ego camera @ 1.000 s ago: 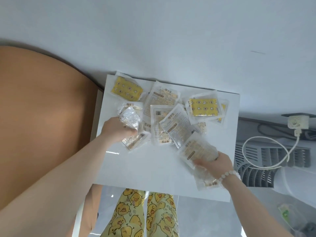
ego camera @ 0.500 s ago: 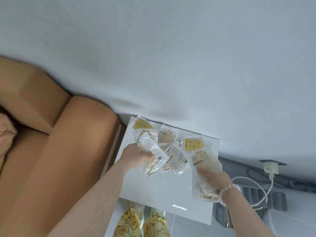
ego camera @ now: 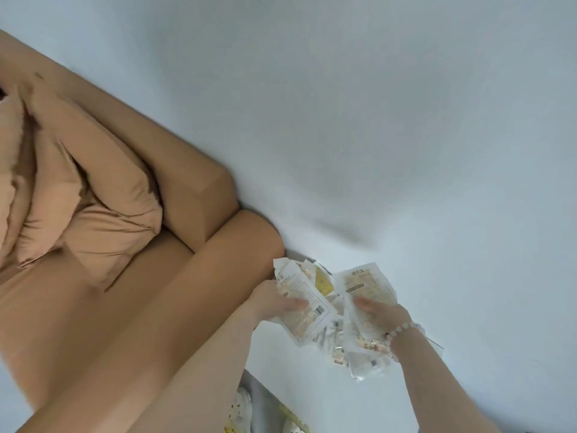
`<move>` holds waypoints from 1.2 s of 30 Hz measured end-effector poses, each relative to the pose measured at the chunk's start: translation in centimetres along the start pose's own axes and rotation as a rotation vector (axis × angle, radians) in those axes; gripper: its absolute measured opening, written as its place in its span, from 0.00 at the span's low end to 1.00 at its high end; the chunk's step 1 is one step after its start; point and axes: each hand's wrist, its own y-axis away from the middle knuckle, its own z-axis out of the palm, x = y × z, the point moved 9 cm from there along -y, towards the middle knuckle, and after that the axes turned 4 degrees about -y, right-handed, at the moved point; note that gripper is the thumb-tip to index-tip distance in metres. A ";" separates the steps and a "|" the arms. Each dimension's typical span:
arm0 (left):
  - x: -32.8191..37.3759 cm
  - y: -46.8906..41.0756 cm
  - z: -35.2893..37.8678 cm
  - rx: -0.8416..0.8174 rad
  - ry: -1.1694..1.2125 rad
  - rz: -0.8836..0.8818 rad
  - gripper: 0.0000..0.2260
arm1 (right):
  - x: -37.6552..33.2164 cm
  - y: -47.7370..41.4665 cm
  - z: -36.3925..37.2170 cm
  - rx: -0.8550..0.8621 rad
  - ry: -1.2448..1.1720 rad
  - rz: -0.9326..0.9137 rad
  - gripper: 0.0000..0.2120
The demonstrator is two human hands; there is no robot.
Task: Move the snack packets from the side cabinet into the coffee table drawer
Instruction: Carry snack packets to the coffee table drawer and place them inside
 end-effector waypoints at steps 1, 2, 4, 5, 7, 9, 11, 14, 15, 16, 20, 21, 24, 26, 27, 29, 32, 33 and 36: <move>-0.5 0.6 -0.9 0.007 0.034 -0.015 0.10 | -0.7 0.2 1.1 -0.024 0.030 -0.009 0.31; -0.8 1.2 -1.8 0.017 0.061 -0.024 0.11 | -1.2 0.4 2.1 -0.049 0.060 -0.015 0.32; -1.5 2.5 -3.7 0.045 0.106 -0.033 0.11 | -2.3 1.4 4.4 -0.094 0.107 -0.029 0.33; -1.7 3.1 -4.7 0.058 0.127 -0.031 0.10 | -2.9 2.0 5.5 -0.116 0.135 -0.041 0.34; -2.3 4.2 -6.5 0.085 0.173 -0.032 0.09 | -4.1 3.3 7.9 -0.163 0.181 -0.084 0.34; -3.2 5.4 -8.3 0.113 0.216 -0.035 0.08 | -5.0 4.2 10.4 -0.186 0.234 -0.117 0.33; -4.8 6.8 -10.1 0.139 0.257 -0.041 0.08 | -6.1 5.7 12.9 -0.184 0.296 -0.175 0.36; -7.9 9.1 -12.8 0.188 0.321 -0.052 0.10 | -6.5 7.8 16.9 -0.218 0.383 -0.206 0.38; -9.0 10.0 -13.6 0.198 0.343 -0.054 0.10 | -6.5 8.8 18.4 -0.239 0.392 -0.225 0.37; -10.2 11.0 -14.4 0.204 0.365 -0.057 0.10 | -6.4 9.7 19.9 -0.257 0.407 -0.237 0.36; -15.3 15.7 -17.7 0.258 0.457 -0.072 0.09 | -4.4 13.6 26.0 -0.305 0.486 -0.254 0.38; -16.8 16.9 -18.5 0.284 0.478 -0.082 0.08 | -3.6 14.7 27.6 -0.326 0.498 -0.249 0.38; -21.8 20.9 -20.7 0.360 0.485 -0.138 0.09 | -0.4 17.5 32.5 -0.399 0.563 -0.226 0.42; -25.3 23.4 -22.0 0.402 0.502 -0.165 0.11 | 1.4 19.8 35.4 -0.420 0.614 -0.239 0.41; -26.9 24.7 -22.6 0.423 0.519 -0.172 0.12 | 2.4 21.0 36.9 -0.433 0.645 -0.246 0.39; -29.9 27.1 -24.0 0.460 0.553 -0.177 0.10 | 4.1 23.3 39.8 -0.458 0.704 -0.257 0.38; -34.2 30.8 -25.7 0.522 0.600 -0.181 0.07 | 6.7 27.0 44.4 -0.526 0.754 -0.285 0.38; -35.5 32.0 -26.2 0.543 0.618 -0.181 0.07 | 7.6 28.2 45.8 -0.544 0.788 -0.290 0.37; -40.0 35.5 -27.1 0.598 0.662 -0.199 0.11 | 10.2 31.7 49.7 -0.587 0.899 -0.331 0.37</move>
